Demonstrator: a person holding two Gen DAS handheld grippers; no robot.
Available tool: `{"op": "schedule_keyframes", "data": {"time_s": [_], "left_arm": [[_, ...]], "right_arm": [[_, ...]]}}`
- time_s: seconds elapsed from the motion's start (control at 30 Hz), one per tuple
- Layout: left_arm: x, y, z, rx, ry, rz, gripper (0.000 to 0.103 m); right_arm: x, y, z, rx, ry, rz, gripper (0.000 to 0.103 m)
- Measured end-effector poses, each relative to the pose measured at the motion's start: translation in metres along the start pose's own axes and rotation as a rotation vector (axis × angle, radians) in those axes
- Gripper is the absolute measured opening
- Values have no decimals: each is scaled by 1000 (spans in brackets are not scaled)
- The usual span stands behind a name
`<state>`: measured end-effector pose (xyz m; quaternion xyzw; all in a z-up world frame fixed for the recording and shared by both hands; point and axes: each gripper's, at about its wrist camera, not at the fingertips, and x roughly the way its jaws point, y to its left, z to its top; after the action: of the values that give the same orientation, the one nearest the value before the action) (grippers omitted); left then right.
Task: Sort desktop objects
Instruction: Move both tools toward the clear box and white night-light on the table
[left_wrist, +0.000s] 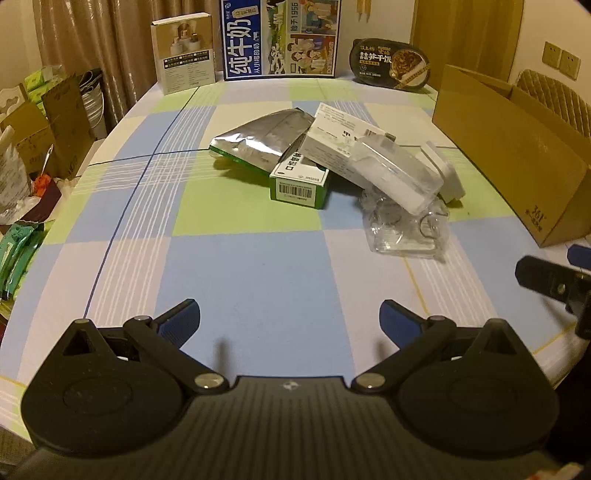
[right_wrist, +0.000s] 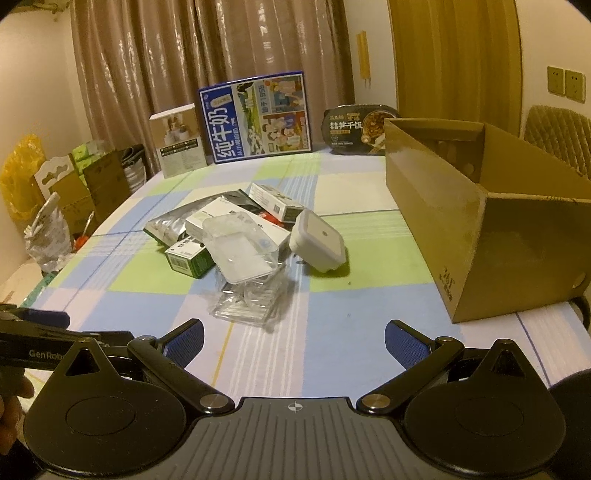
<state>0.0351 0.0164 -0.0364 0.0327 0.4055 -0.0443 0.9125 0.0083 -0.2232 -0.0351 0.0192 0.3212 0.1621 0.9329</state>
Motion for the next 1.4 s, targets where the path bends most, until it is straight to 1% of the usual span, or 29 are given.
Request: {"op": "schedule_keyframes", "data": {"time_s": [0.07, 0.2, 0.33, 0.5, 0.73, 0.87, 1.0, 1.07, 1.13, 1.2, 1.4], "left_arm": [[-1, 1, 2, 16, -16, 5, 102], [-2, 1, 6, 79, -74, 23, 102], [4, 2, 9, 118, -87, 18, 102], [14, 4, 17, 131, -89, -21, 102], [23, 6, 31, 151, -106, -55, 102], [29, 9, 39, 144, -106, -72, 102], [34, 10, 45, 118, -83, -126, 102], [36, 7, 48, 119, -83, -142, 101], [38, 1, 51, 151, -97, -148, 101], [40, -7, 54, 205, -128, -151, 101], [43, -29, 63, 386, -196, -237, 101]], "right_arm": [[2, 1, 0, 3, 2, 5, 101], [7, 2, 1, 0, 7, 18, 101], [12, 1, 4, 10, 4, 26, 101], [20, 0, 11, -2, 5, 34, 101], [39, -2, 23, -74, 9, 41, 101], [49, -5, 33, -108, 11, 53, 101], [60, -8, 43, -136, 8, 58, 101], [65, -10, 48, -141, 8, 57, 101], [69, -12, 52, -146, 6, 58, 101], [73, -15, 55, -145, 7, 57, 100], [79, -23, 60, -118, 23, 68, 100]]}}
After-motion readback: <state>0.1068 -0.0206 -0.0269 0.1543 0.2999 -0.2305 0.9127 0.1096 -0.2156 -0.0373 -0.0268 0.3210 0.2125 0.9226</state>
